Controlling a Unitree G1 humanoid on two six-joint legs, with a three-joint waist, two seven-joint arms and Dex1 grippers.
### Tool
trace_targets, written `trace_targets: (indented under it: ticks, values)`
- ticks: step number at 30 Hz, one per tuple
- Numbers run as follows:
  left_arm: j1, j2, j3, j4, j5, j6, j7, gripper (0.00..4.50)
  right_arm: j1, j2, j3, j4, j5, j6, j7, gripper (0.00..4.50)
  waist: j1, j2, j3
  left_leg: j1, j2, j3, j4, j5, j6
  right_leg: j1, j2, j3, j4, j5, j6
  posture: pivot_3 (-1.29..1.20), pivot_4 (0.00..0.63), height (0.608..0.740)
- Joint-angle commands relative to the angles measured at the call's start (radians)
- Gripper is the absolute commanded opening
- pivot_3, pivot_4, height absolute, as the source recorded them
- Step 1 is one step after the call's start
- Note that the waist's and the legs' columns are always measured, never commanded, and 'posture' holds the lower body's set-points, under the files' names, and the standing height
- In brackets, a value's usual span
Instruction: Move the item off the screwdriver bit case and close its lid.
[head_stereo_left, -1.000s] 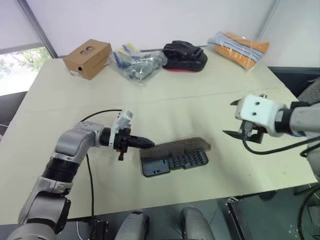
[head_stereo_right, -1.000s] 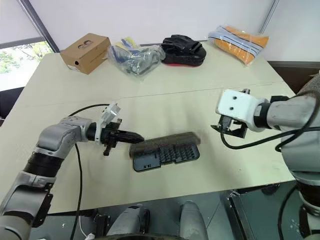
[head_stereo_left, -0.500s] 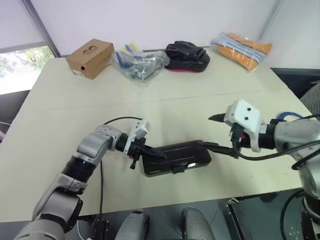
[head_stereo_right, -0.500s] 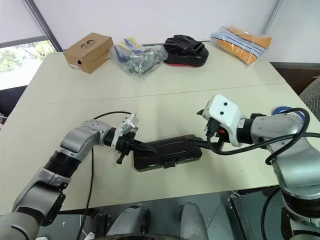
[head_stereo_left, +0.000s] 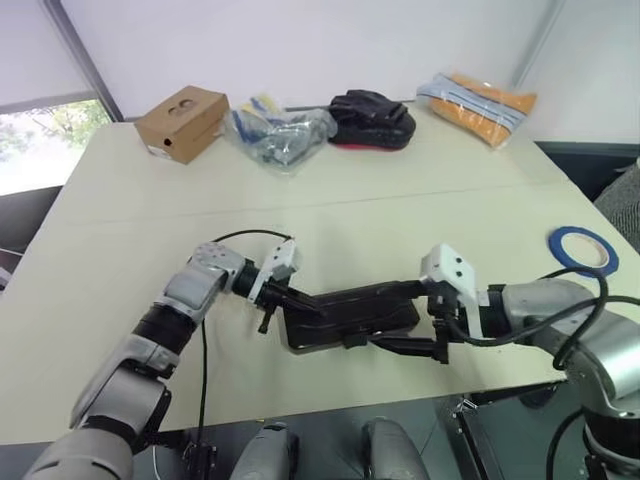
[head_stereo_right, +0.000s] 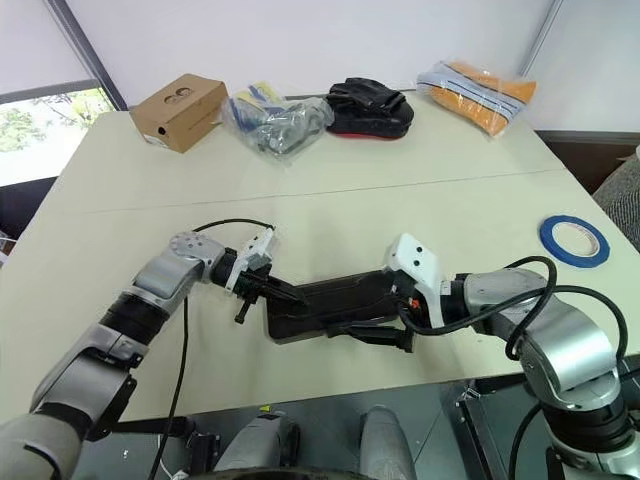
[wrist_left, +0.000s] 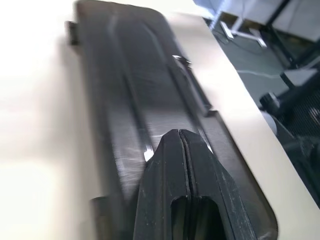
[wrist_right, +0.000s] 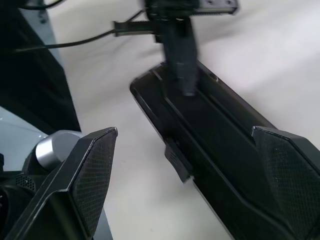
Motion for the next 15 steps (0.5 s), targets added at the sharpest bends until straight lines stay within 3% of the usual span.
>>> trace_targets:
  ticks: [1,8,15]
  values:
    - [-0.090,-0.043,0.070,0.045,-0.034,0.113,0.055,0.00,-0.004,0.006,0.038,0.009,0.024,-0.046,-0.023,3.65,-0.001,-0.001,0.001,-0.001,0.000,0.000,0.000,0.000,0.000,-0.001,0.000,0.000,0.000,0.000,0.000,0.00,0.150,0.740]
    - [-0.225,-0.120,0.123,0.162,-0.022,0.118,0.084,0.00,0.022,-0.010,0.164,0.028,-0.011,-0.114,-0.068,0.07,-0.006,-0.002,0.002,-0.007,0.000,0.000,0.000,0.003,-0.005,-0.007,0.000,0.000,0.001,0.000,0.000,0.00,0.150,0.740]
    - [-0.217,-0.173,0.064,0.272,0.104,-0.036,0.112,0.00,0.045,-0.013,0.258,0.046,-0.044,-0.156,-0.117,0.07,-0.006,-0.002,0.002,-0.012,0.000,0.000,0.001,0.003,-0.006,-0.013,0.000,0.000,0.001,0.000,0.000,0.00,0.150,0.740]
